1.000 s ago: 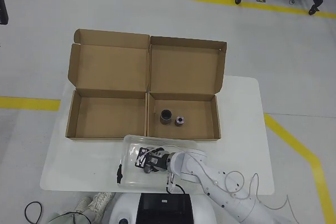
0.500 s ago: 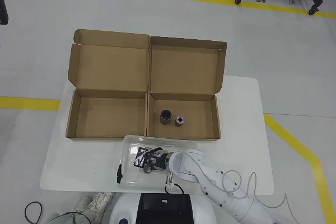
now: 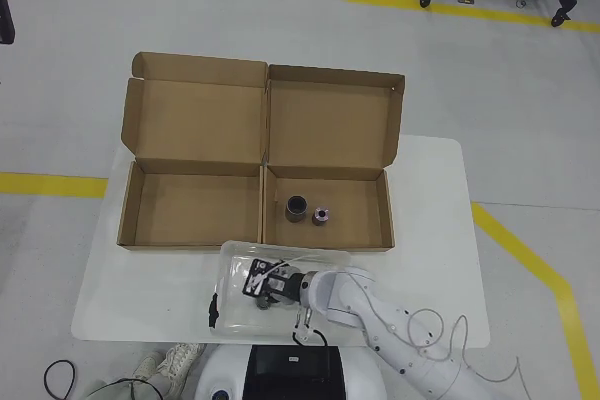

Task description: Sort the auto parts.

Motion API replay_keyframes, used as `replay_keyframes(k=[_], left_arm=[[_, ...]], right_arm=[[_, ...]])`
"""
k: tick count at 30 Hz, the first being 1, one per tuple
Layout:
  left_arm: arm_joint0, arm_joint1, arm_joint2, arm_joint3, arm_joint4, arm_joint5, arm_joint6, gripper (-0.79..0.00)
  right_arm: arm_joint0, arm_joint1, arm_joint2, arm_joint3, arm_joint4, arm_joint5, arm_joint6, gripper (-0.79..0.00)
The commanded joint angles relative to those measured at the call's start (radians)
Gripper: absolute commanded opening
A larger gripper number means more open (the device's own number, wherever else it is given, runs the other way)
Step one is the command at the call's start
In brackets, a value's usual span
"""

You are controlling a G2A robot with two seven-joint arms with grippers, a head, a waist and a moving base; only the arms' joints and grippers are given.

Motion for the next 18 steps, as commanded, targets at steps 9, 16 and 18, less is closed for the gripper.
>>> replay_keyframes(k=[9, 16, 18], left_arm=[[0.0, 0.0, 0.0, 0.0, 0.0, 0.0, 0.0, 0.0], [0.0, 0.0, 0.0, 0.0, 0.0, 0.0, 0.0, 0.0], [0.0, 0.0, 0.0, 0.0, 0.0, 0.0, 0.0, 0.0]], right_arm=[[-0.059, 0.03, 0.096, -0.03, 0.084, -0.1, -0.208, -0.785], [-0.072, 0.04, 0.147, -0.058, 0.142, -0.146, -0.338, -0.785], [-0.07, 0.041, 0.155, -0.07, 0.156, -0.15, -0.363, -0.785]])
